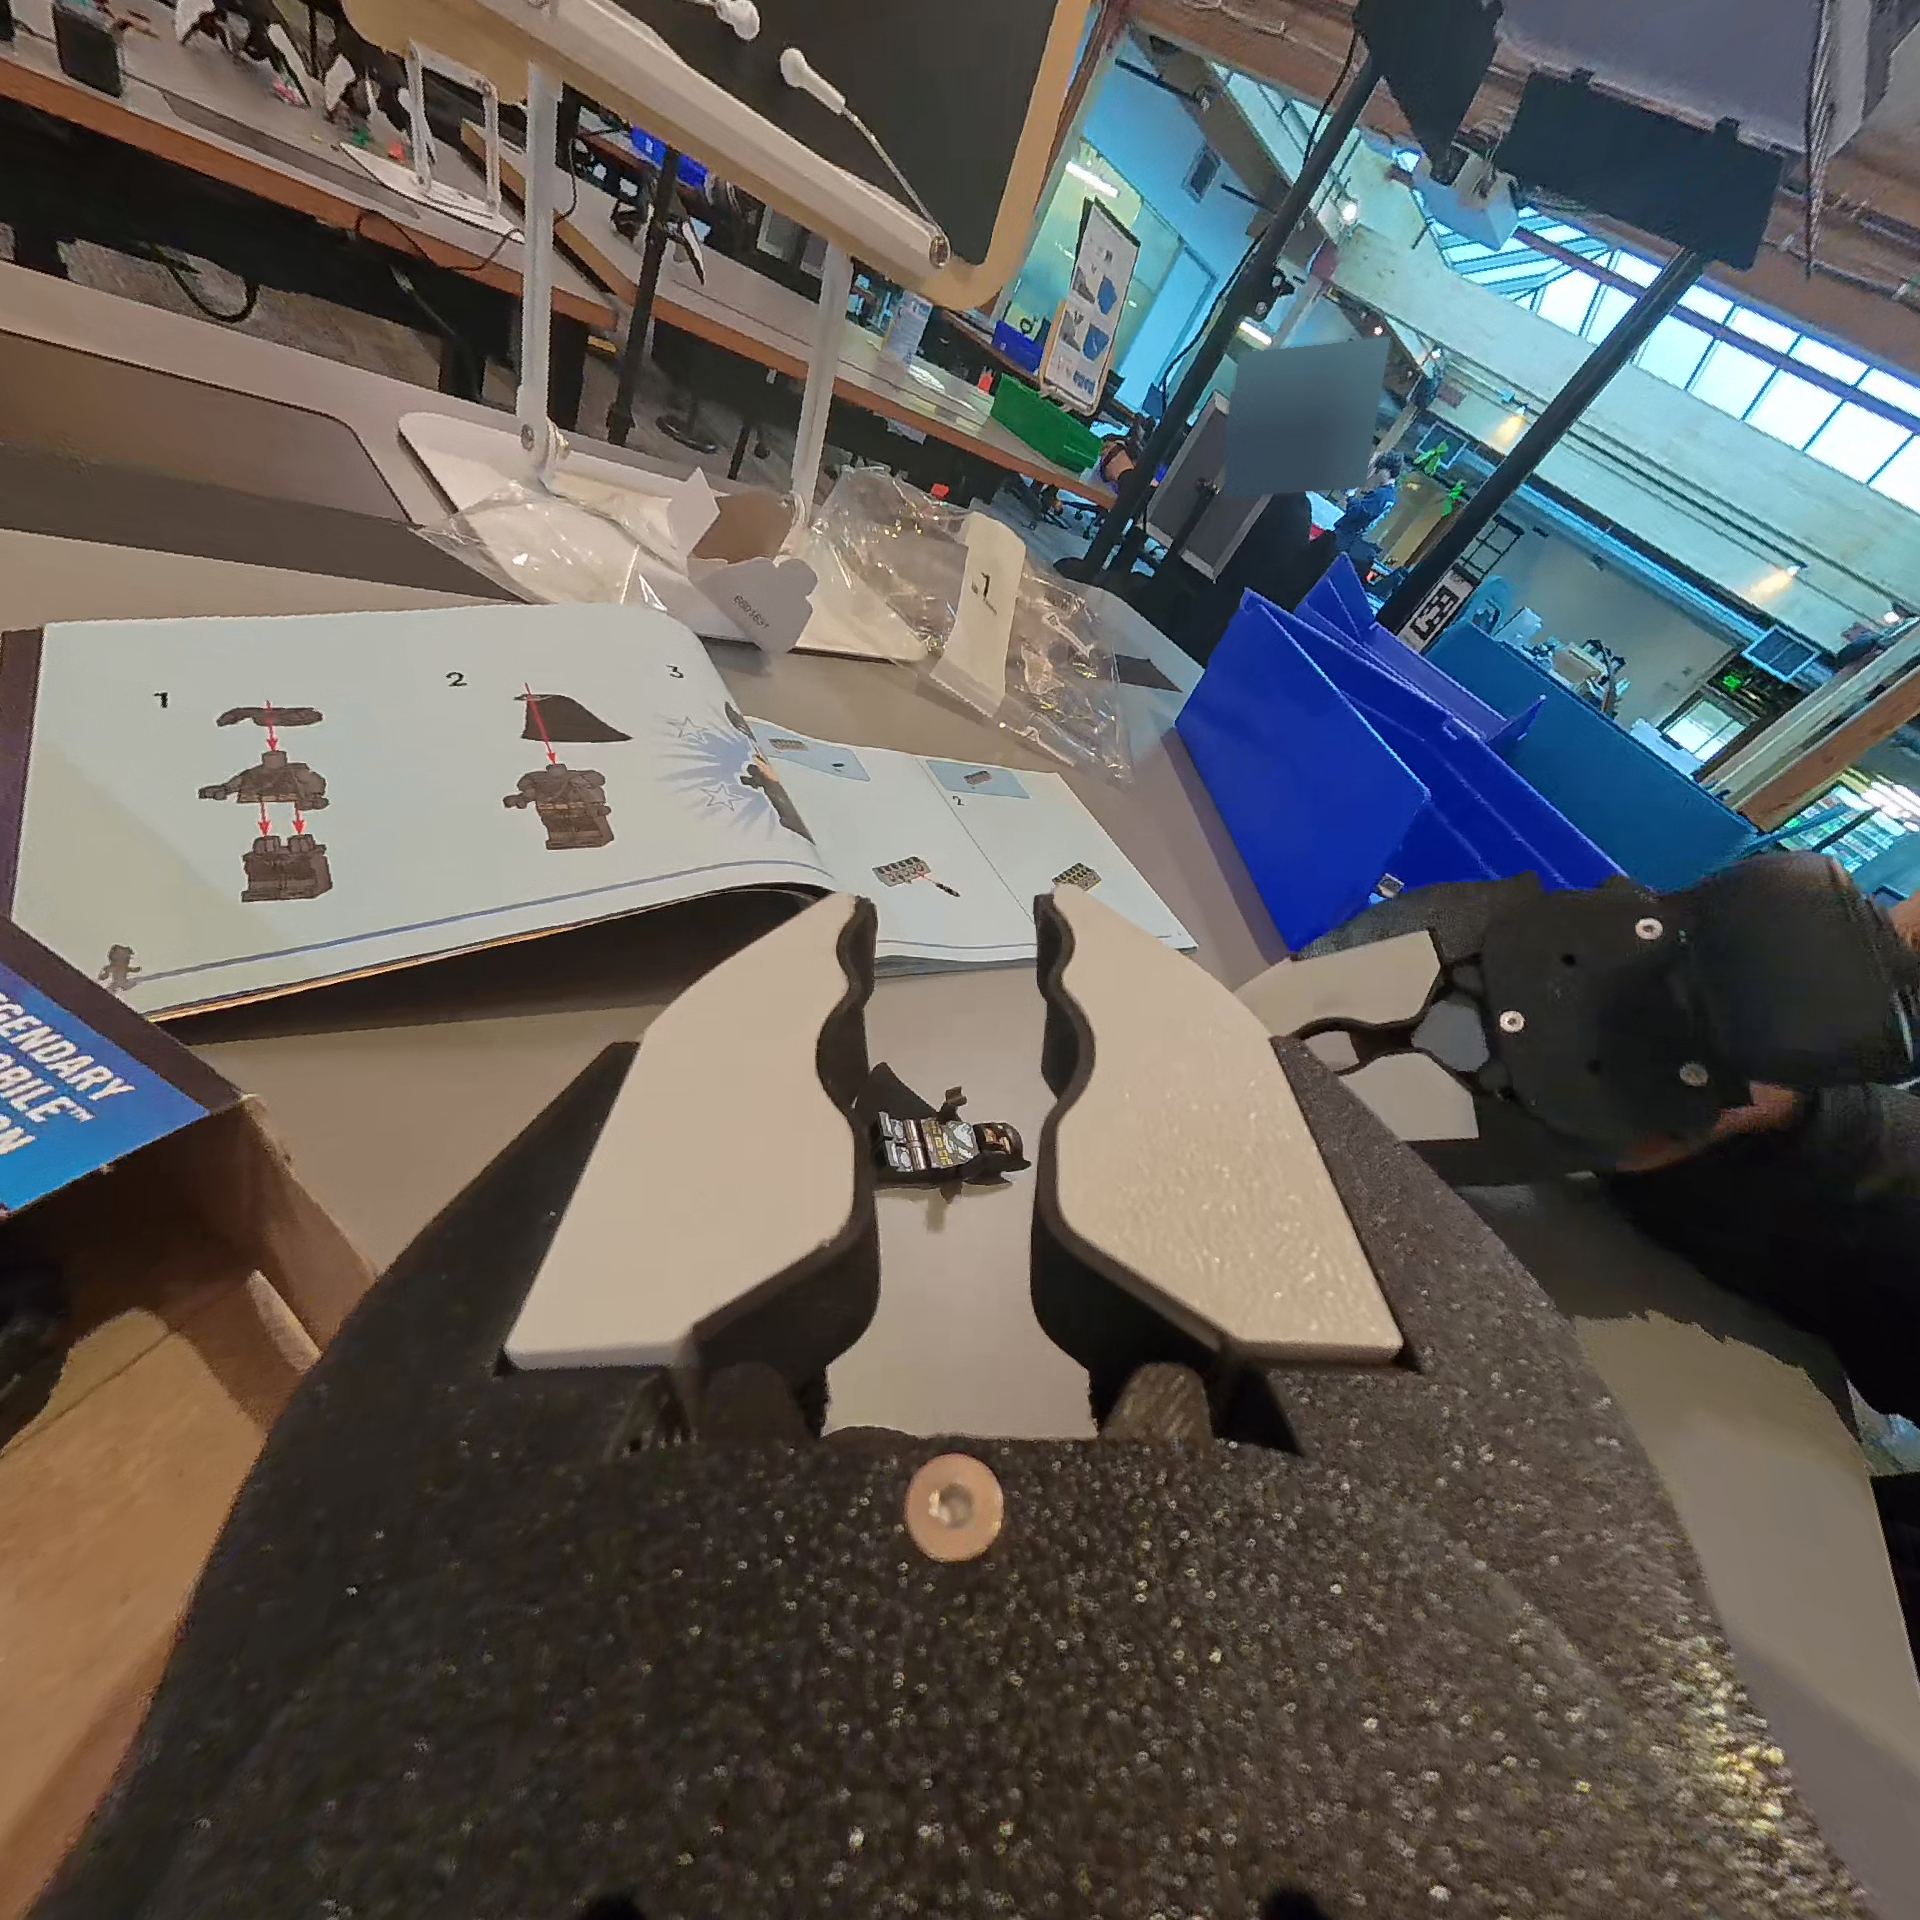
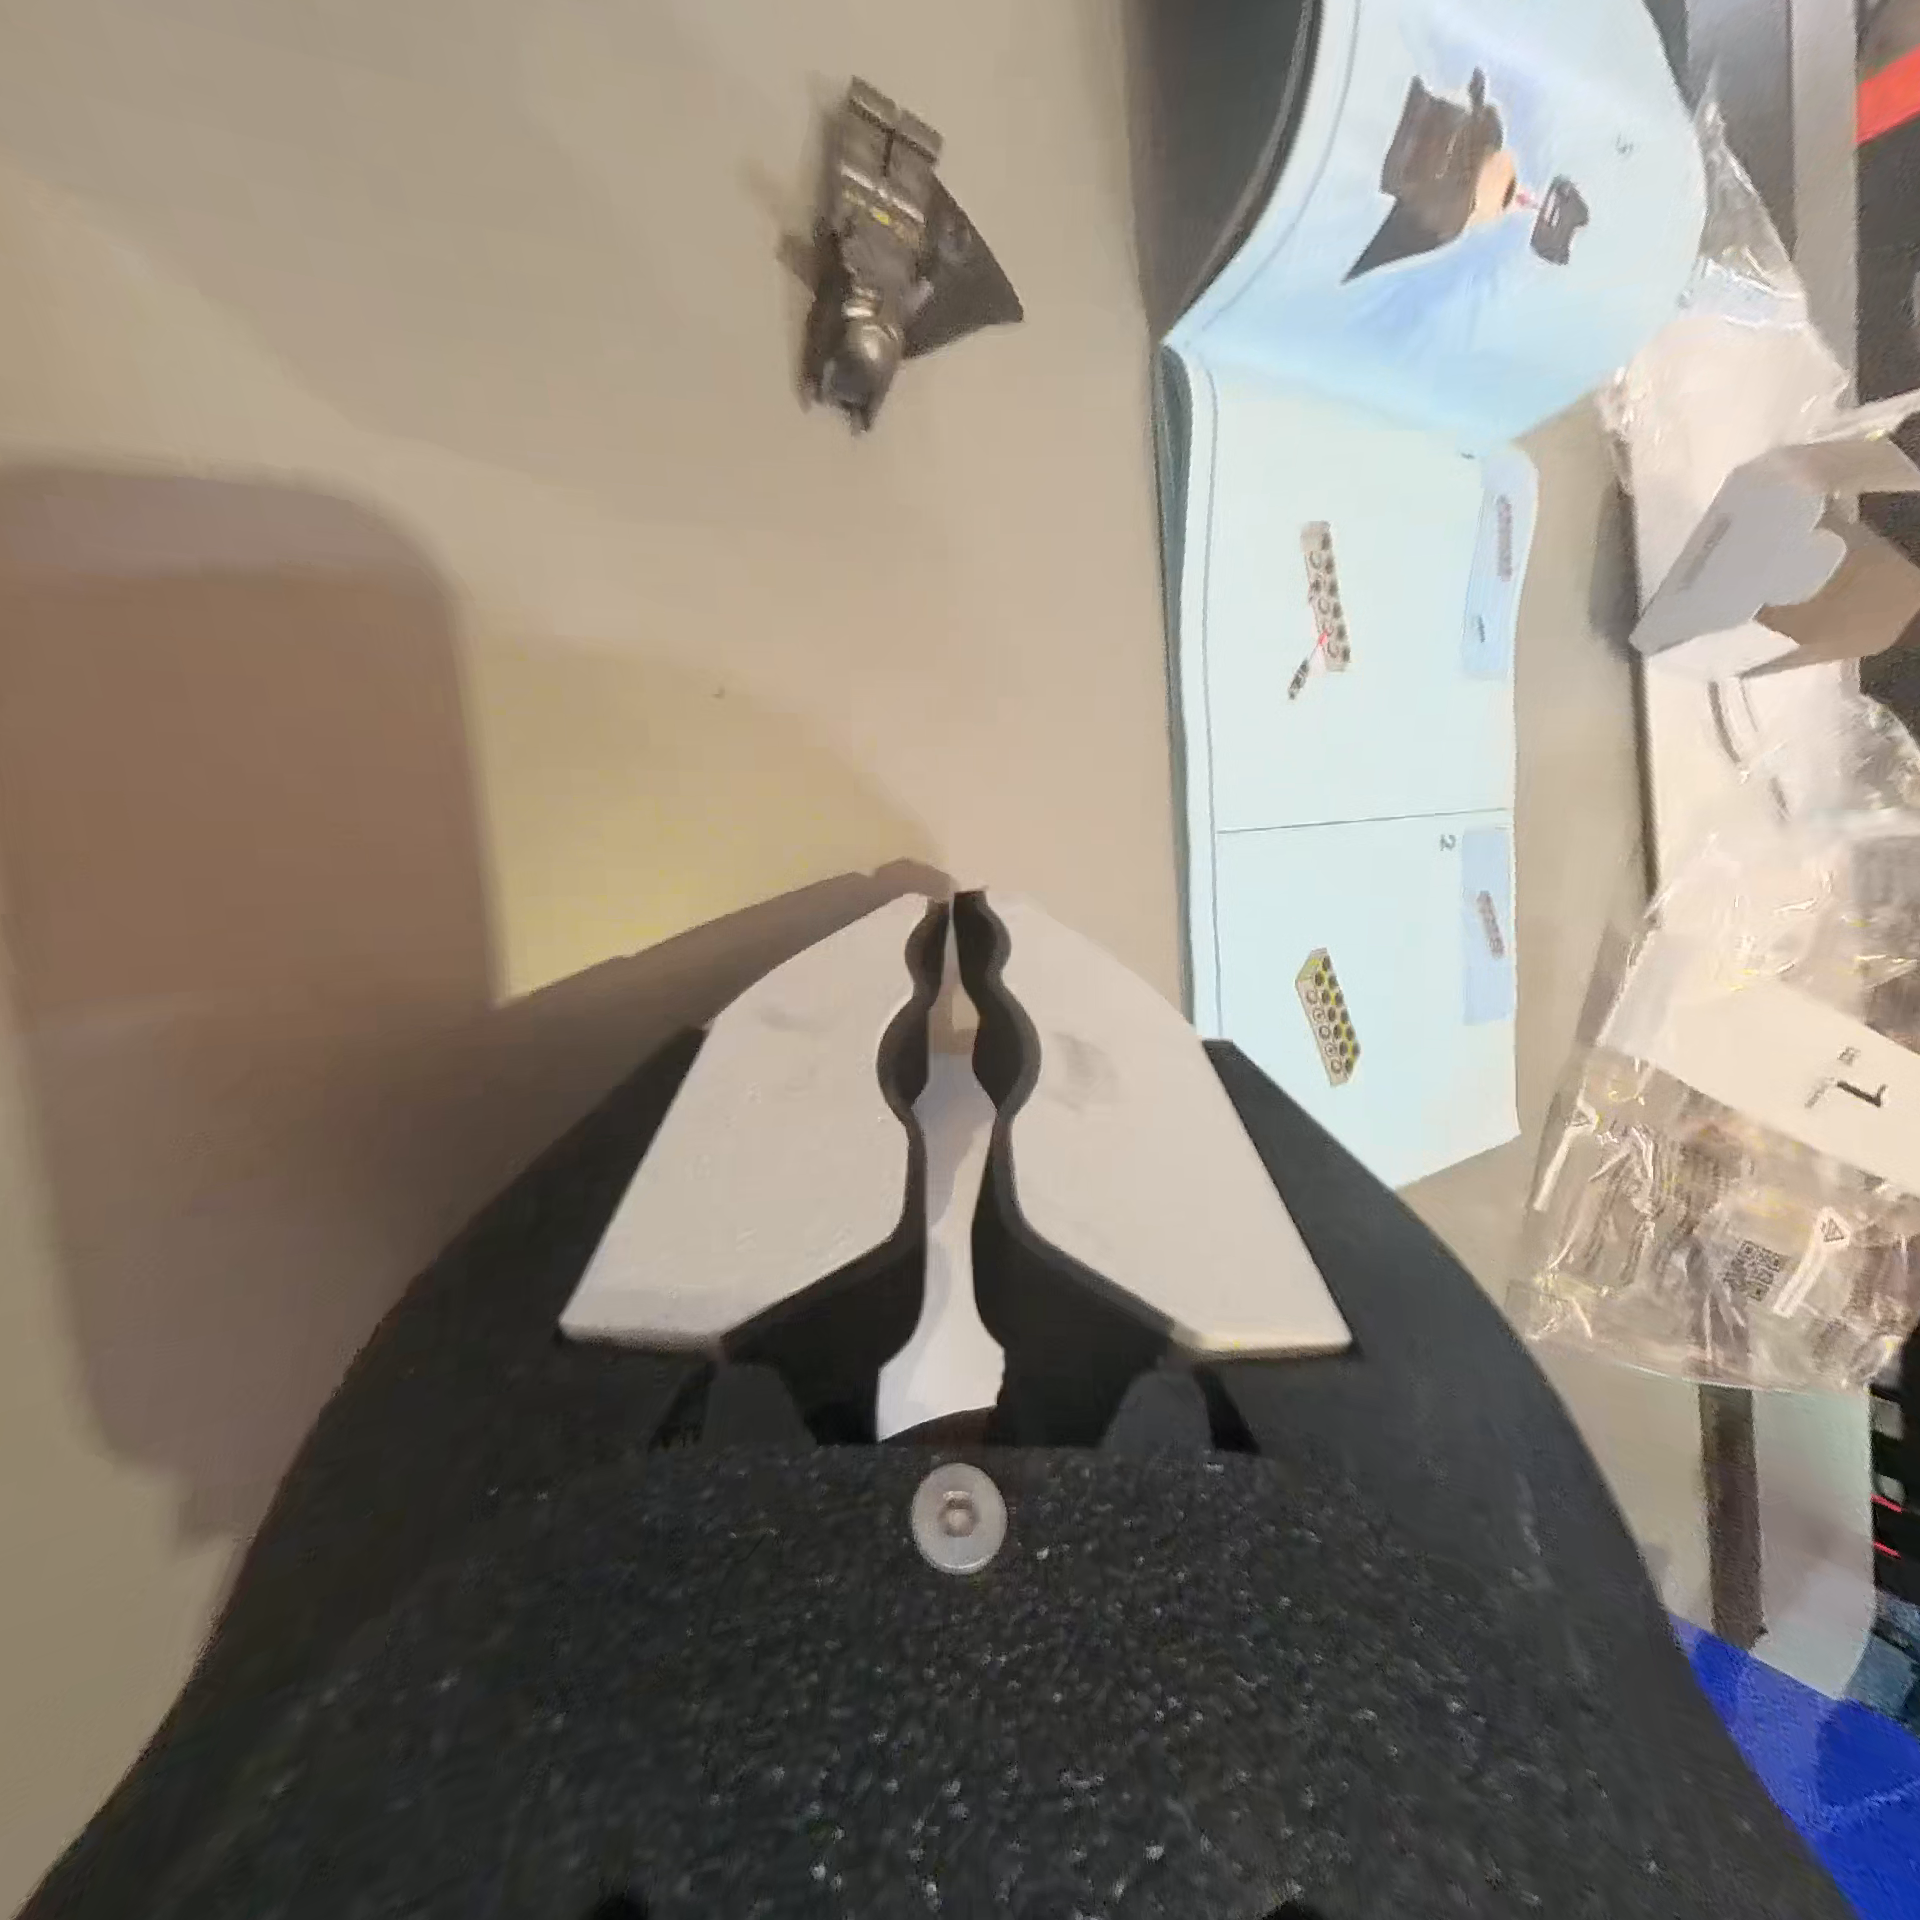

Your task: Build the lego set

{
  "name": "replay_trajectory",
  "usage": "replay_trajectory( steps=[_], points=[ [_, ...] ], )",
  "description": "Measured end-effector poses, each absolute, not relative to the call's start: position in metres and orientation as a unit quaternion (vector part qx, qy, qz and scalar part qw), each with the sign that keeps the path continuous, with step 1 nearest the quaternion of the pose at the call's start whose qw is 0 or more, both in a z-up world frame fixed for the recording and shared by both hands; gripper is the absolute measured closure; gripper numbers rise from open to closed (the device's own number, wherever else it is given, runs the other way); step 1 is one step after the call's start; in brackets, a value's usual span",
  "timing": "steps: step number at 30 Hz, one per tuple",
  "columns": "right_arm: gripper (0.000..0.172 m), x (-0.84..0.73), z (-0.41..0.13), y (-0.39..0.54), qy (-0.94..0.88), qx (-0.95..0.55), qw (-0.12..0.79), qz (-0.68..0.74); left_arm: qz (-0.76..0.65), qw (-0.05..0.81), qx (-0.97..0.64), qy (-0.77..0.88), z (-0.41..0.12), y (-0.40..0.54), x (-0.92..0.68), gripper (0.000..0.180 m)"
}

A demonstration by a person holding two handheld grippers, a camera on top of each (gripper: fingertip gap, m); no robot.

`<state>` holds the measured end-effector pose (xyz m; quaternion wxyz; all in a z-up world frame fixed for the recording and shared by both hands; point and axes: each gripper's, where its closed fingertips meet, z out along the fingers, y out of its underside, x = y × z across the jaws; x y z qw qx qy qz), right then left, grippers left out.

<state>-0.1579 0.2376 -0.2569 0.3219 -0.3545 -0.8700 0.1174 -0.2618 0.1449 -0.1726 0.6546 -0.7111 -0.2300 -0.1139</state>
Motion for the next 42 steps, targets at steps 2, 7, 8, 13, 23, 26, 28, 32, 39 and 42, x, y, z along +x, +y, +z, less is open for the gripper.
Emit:
replay_trajectory(
  steps=[2,7,8,13,23,26,28,32,39,42],
  points=[
    [0.167,-0.163,-0.253,0.240,-0.862,-0.358,0.339,0.120,-0.110,0.657,-0.711,-0.227,-0.172,0.145,-0.261,0.151],
    [0.165,-0.180,-0.246,0.243,-0.833,-0.329,0.434,0.091,-0.091,0.663,-0.710,-0.219,-0.169,0.144,-0.259,0.151],
    [0.165,-0.184,-0.245,0.244,-0.825,-0.319,0.459,0.082,-0.089,0.663,-0.711,-0.217,-0.168,0.144,-0.259,0.151],
    [0.171,-0.192,-0.245,0.244,-0.803,-0.281,0.521,0.062,-0.080,0.663,-0.715,-0.207,-0.168,0.145,-0.256,0.151],
    [0.172,-0.195,-0.246,0.238,-0.803,-0.272,0.525,0.073,-0.012,0.643,-0.744,-0.180,-0.171,0.144,-0.252,0.166],
    [0.172,-0.196,-0.245,0.237,-0.802,-0.270,0.528,0.075,0.011,0.642,-0.744,-0.183,-0.170,0.141,-0.257,0.168],
    [0.172,-0.197,-0.245,0.237,-0.801,-0.268,0.530,0.075,0.015,0.646,-0.741,-0.182,-0.168,0.139,-0.259,0.168],
    [0.172,-0.198,-0.246,0.237,-0.803,-0.265,0.530,0.068,-0.001,0.666,-0.726,-0.172,-0.162,0.138,-0.258,0.169],
    [0.171,-0.198,-0.245,0.237,-0.801,-0.267,0.530,0.076,-0.011,0.679,-0.715,-0.165,-0.158,0.141,-0.255,0.169],
    [0.172,-0.198,-0.245,0.237,-0.801,-0.264,0.532,0.076,-0.005,0.674,-0.721,-0.161,-0.159,0.144,-0.254,0.169]
  ],
)
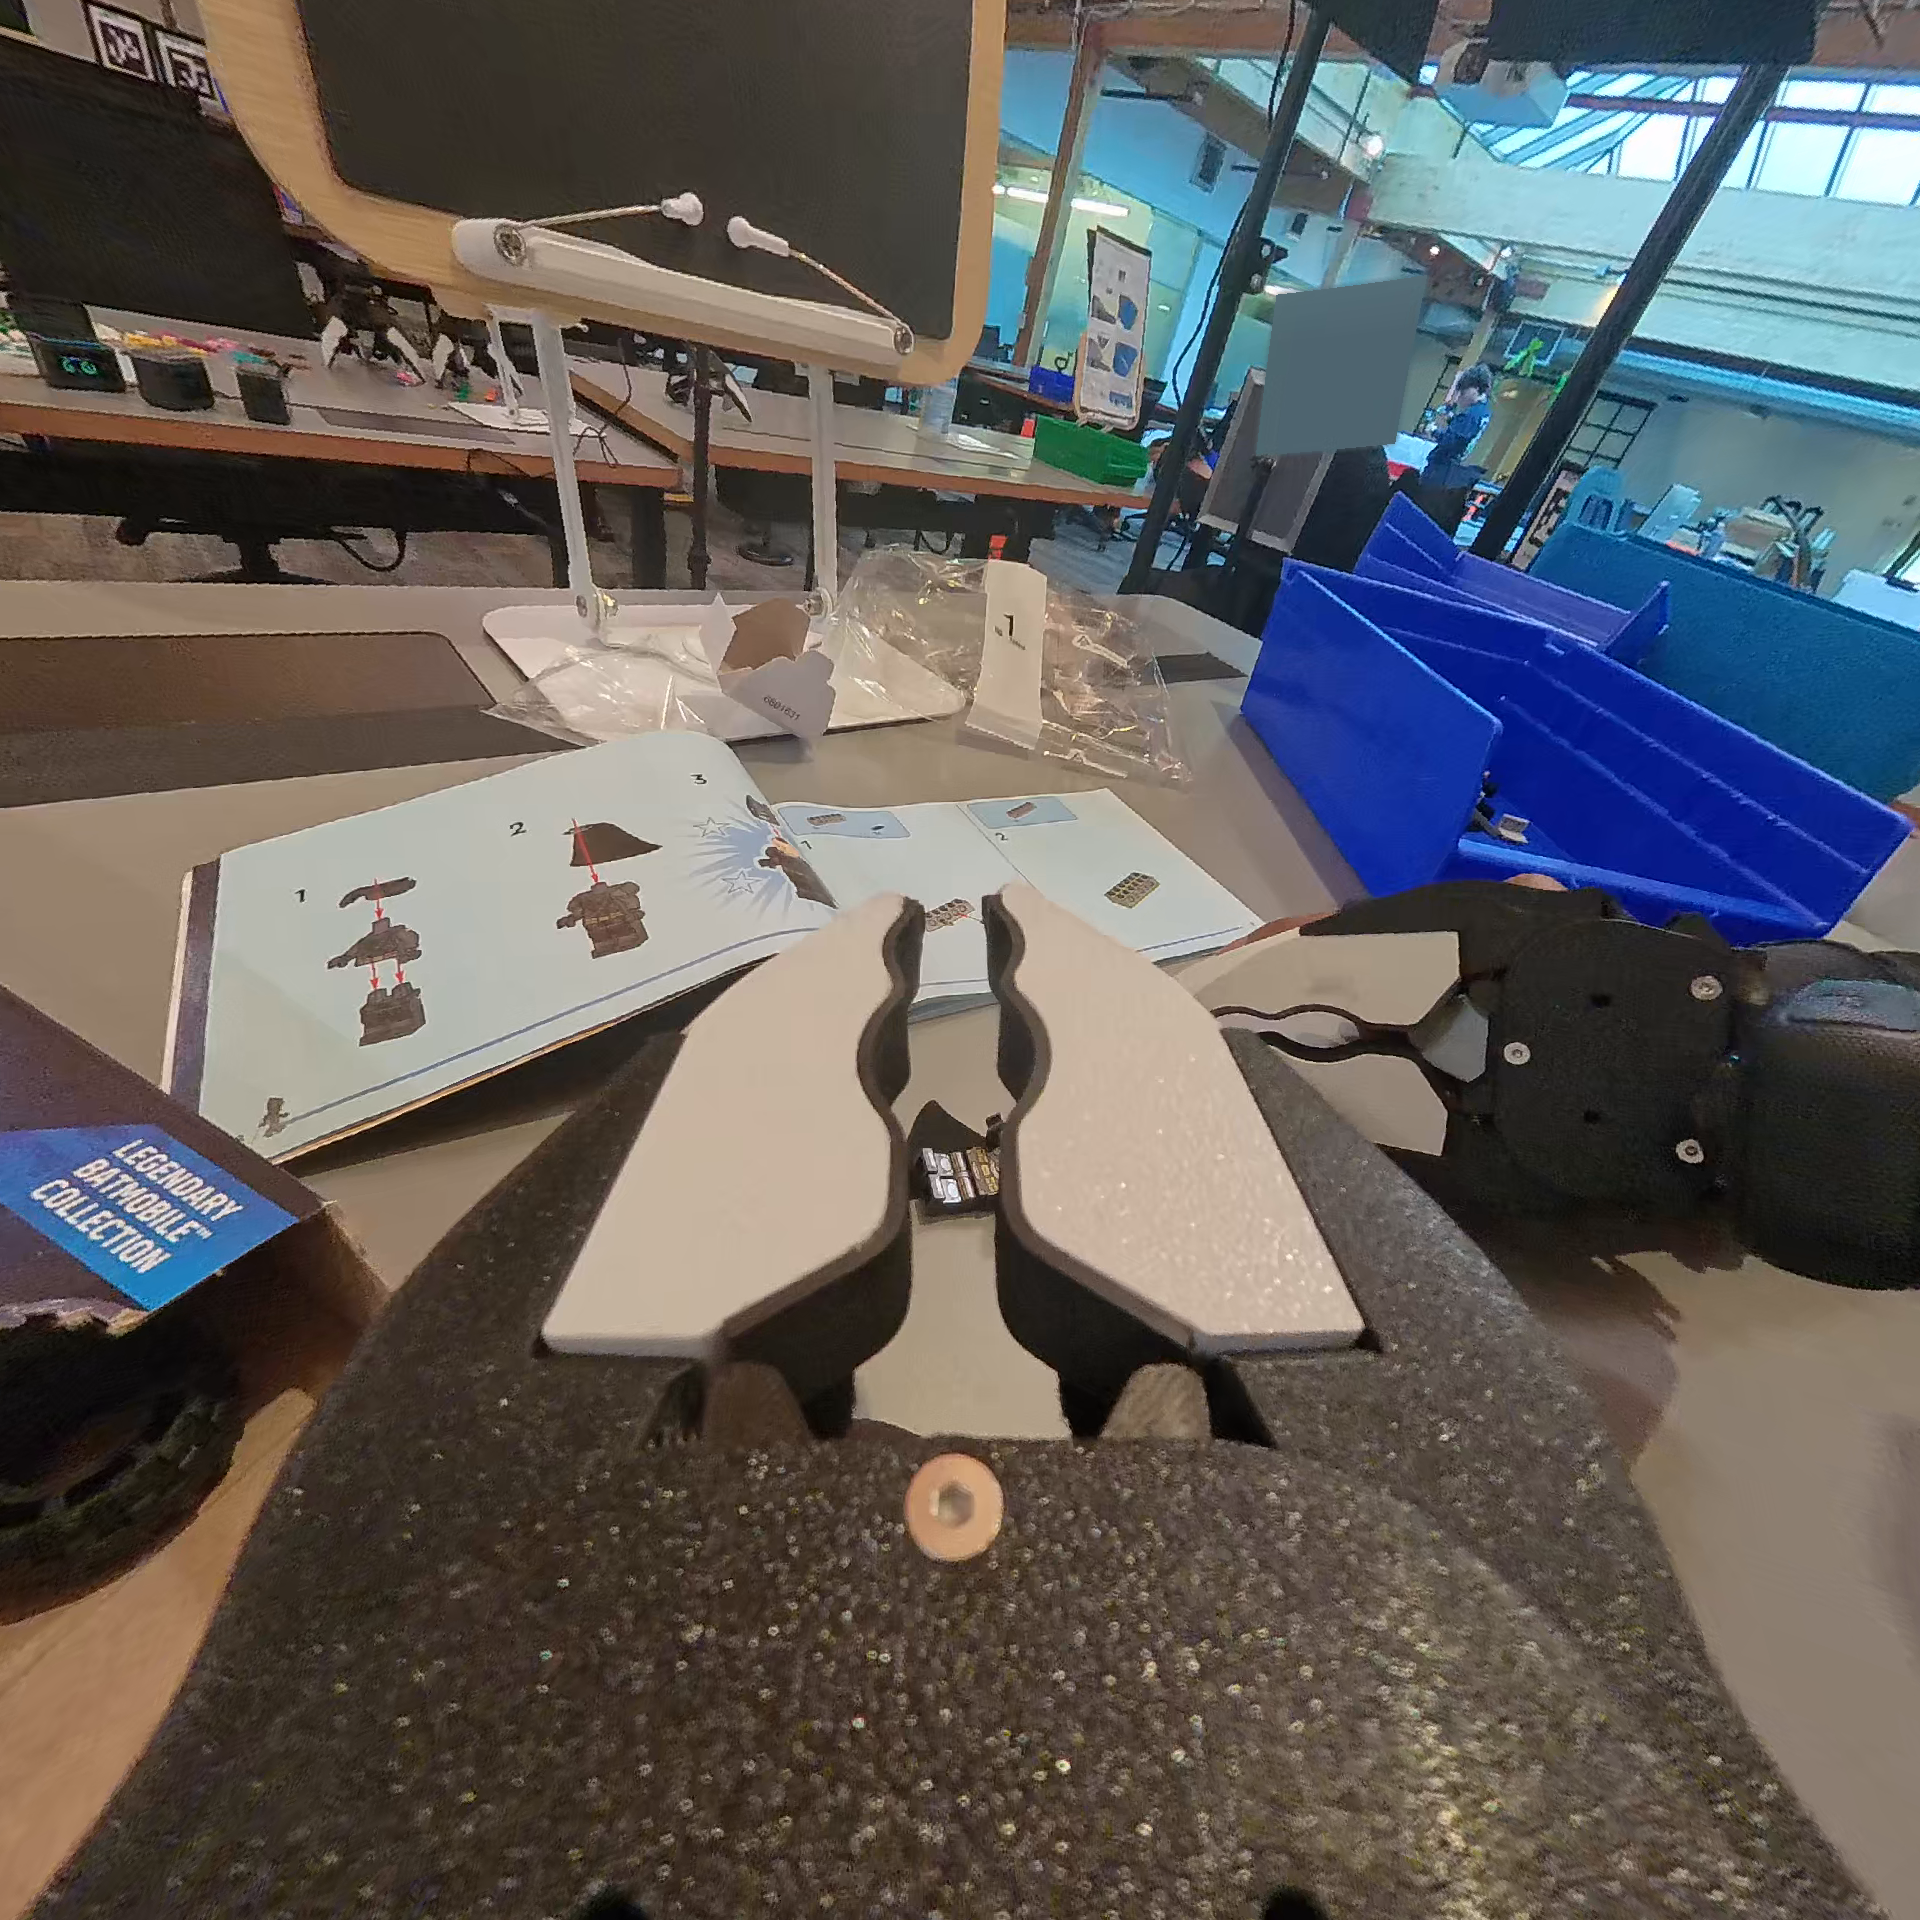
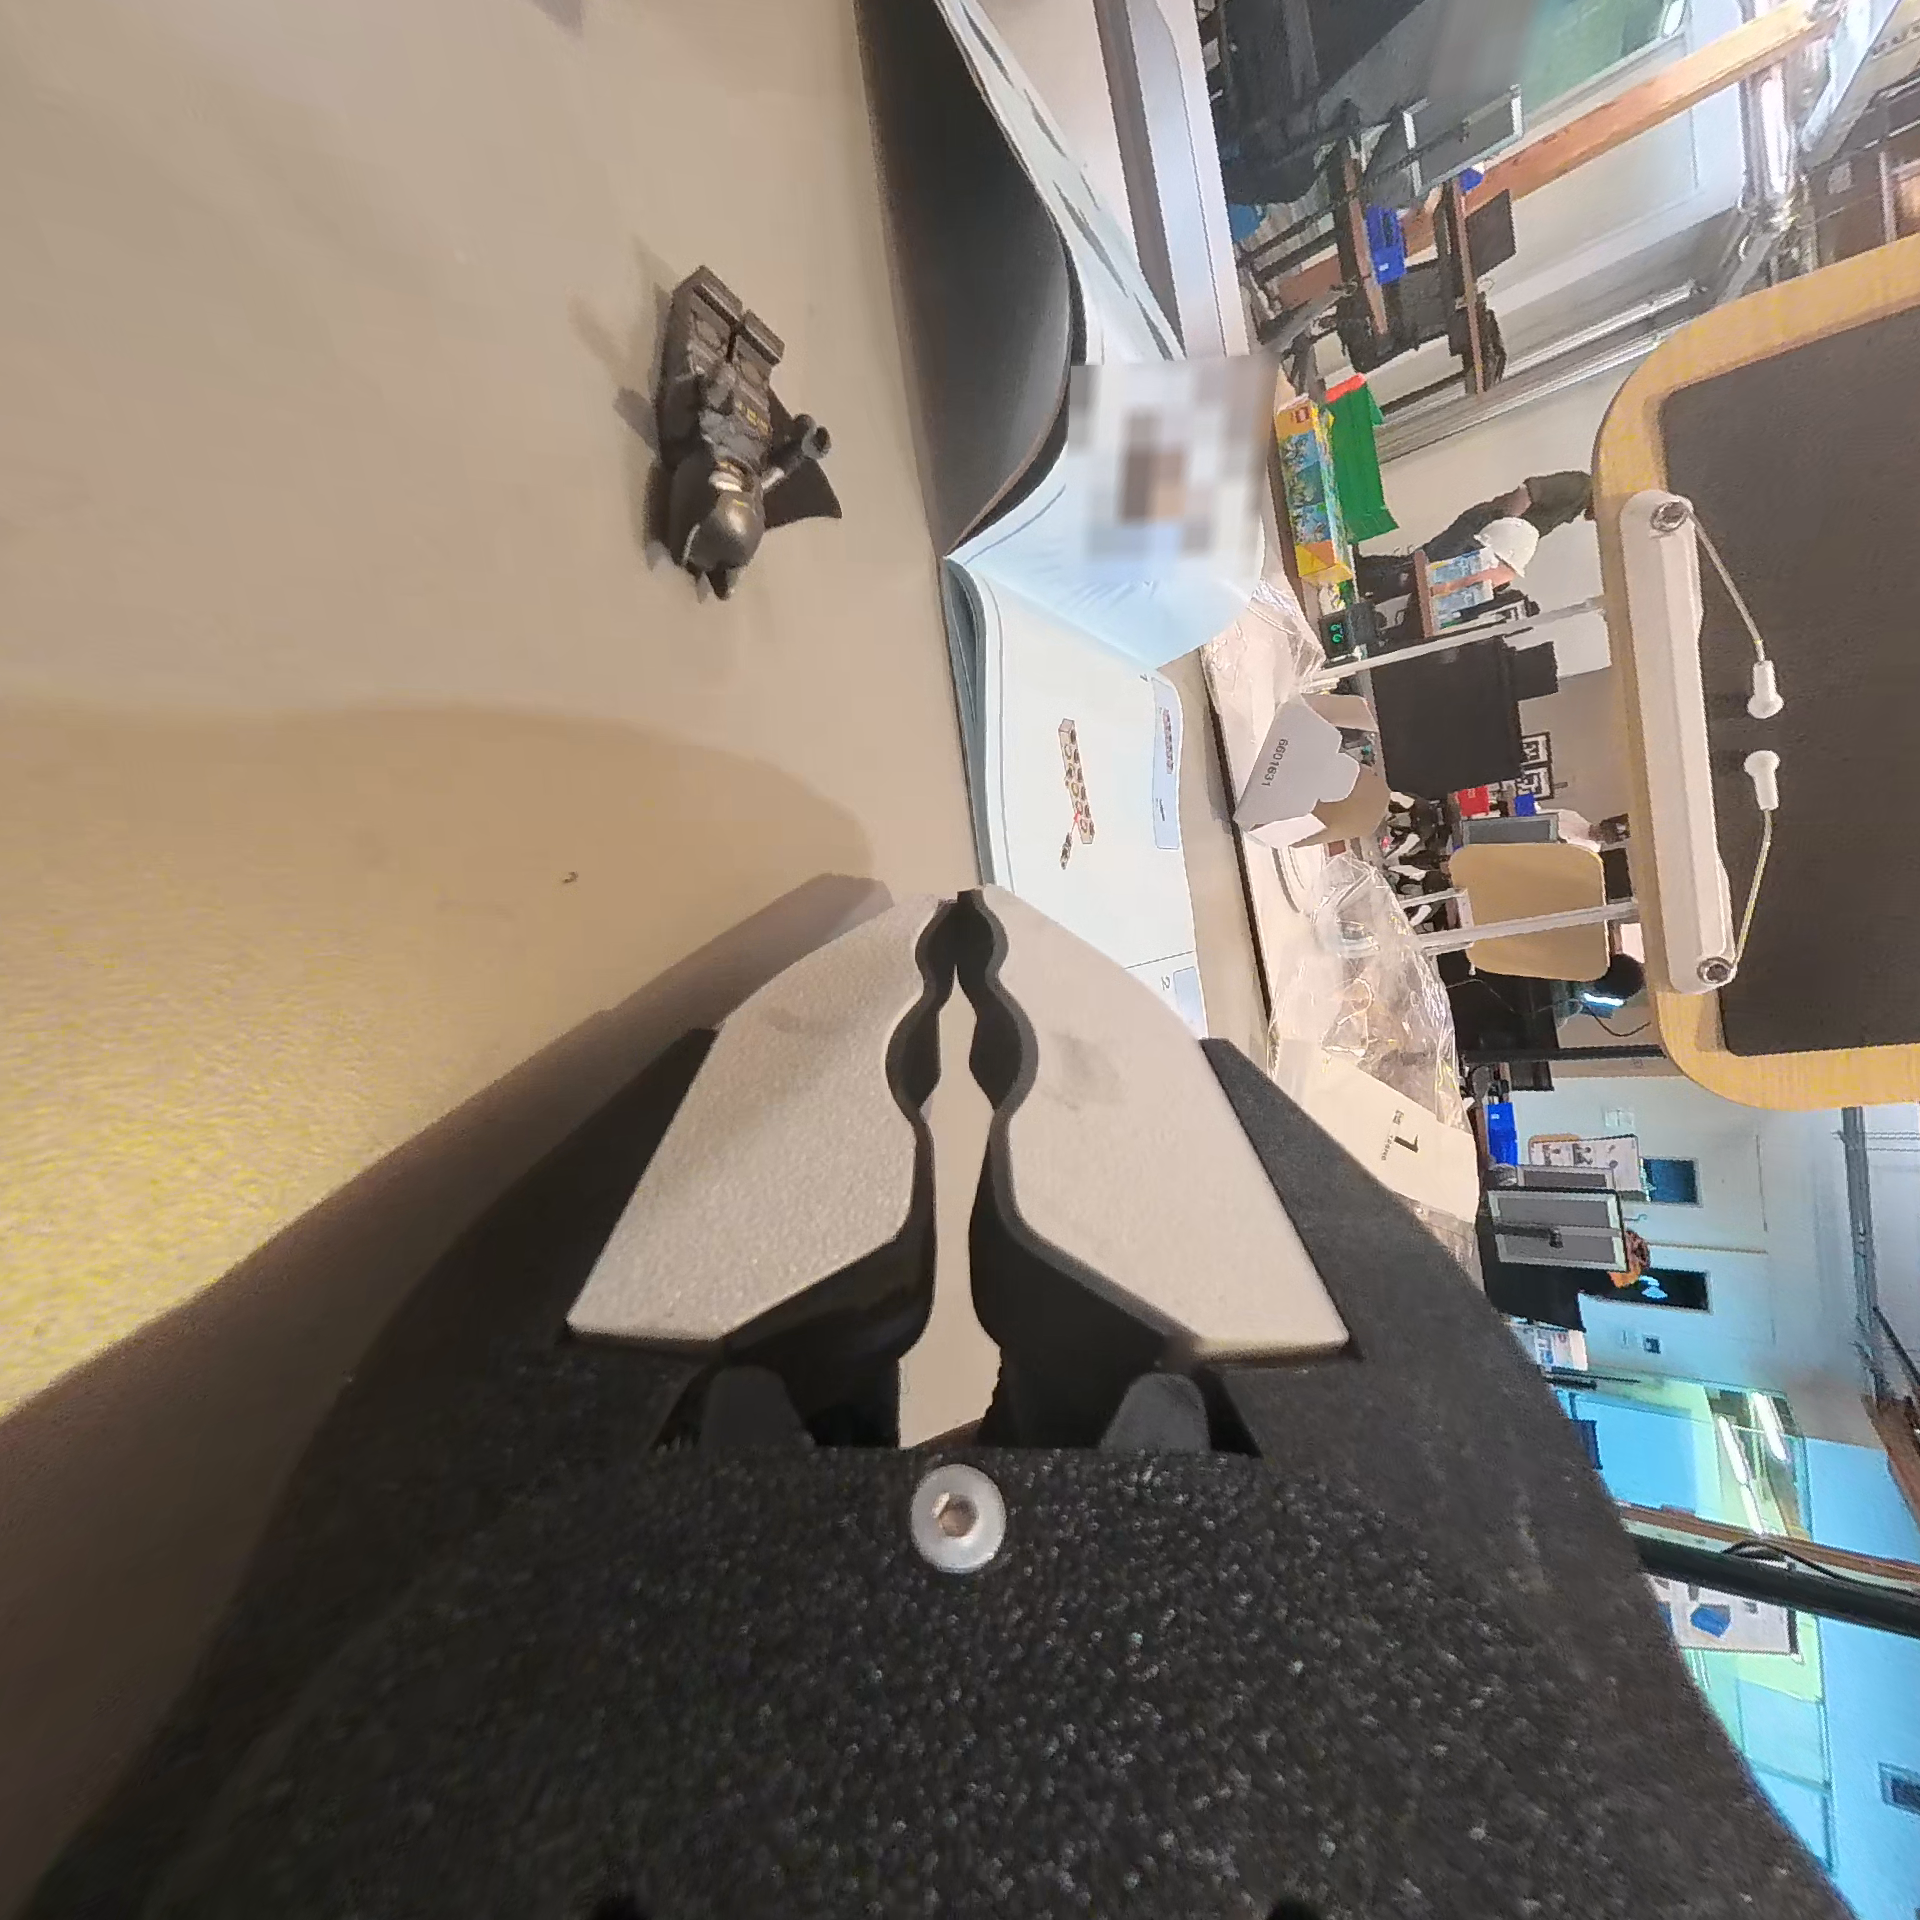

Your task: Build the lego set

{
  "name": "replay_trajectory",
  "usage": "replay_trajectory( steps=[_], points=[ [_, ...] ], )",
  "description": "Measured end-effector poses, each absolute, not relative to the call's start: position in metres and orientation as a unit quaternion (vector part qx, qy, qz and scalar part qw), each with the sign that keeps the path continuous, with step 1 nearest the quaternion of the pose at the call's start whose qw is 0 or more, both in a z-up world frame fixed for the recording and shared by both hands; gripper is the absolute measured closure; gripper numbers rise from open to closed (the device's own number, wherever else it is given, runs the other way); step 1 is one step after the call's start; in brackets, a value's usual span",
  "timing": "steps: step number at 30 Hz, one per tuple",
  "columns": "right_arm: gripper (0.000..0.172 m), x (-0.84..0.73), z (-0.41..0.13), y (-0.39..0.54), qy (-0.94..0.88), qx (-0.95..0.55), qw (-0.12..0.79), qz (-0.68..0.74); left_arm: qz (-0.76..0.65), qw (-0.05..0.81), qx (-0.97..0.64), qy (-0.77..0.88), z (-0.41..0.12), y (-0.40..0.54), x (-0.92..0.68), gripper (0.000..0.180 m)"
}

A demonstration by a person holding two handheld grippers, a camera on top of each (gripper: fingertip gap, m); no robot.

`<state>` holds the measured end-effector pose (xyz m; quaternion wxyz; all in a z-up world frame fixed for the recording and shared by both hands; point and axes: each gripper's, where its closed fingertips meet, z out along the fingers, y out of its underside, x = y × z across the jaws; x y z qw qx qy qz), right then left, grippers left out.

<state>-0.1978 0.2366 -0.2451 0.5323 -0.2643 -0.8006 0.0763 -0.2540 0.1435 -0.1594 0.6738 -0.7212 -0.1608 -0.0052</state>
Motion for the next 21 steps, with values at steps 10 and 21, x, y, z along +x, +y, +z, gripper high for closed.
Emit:
replay_trajectory(
  steps=[10,21],
  points=[
    [0.172,-0.1945,-0.2439,0.2369,-0.802,-0.272,0.524,0.094,-0.013,0.665,-0.729,-0.165,-0.1631,0.1470,-0.2562,0.166],
    [0.172,-0.1944,-0.2445,0.2362,-0.799,-0.260,0.538,0.073,-0.005,0.667,-0.728,-0.156,-0.1616,0.1466,-0.2536,0.165]
  ],
)
